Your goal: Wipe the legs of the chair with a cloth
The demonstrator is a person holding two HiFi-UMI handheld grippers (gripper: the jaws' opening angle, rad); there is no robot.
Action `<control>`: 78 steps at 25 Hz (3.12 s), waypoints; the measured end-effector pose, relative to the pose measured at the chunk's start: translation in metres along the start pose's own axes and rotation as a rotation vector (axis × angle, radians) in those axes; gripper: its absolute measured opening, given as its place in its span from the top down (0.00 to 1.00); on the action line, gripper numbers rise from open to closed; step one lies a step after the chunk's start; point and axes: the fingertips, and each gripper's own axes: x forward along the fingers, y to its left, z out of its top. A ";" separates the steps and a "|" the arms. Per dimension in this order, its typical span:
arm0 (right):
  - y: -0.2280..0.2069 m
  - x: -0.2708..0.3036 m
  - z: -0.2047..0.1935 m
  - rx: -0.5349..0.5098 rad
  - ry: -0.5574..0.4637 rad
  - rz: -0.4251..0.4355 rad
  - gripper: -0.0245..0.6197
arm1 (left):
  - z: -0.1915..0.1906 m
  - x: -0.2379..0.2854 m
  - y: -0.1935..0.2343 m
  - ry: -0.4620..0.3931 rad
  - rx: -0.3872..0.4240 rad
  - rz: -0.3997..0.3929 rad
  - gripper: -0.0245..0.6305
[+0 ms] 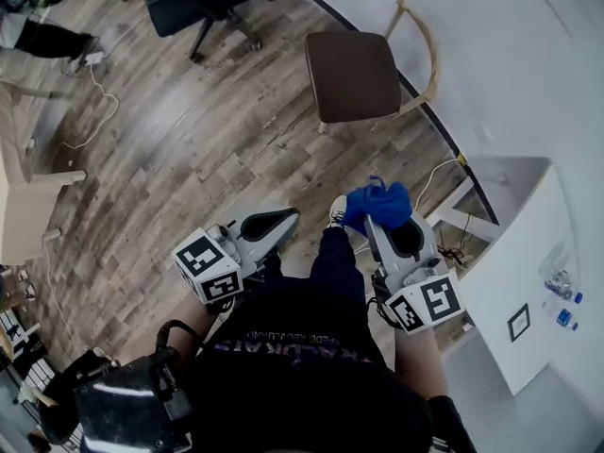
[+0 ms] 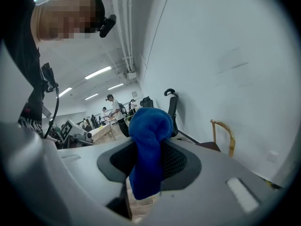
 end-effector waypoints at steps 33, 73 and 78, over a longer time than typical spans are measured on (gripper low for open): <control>-0.166 0.160 -0.183 -0.093 0.180 0.105 0.75 | -0.173 0.108 0.180 0.071 0.041 0.069 0.95; -0.299 0.368 -0.479 -0.337 0.088 0.215 0.74 | -0.314 0.170 0.435 -0.016 0.357 -0.111 0.95; -0.324 0.388 -0.520 -0.320 0.129 0.214 0.74 | -0.317 0.174 0.445 -0.001 0.395 -0.121 0.95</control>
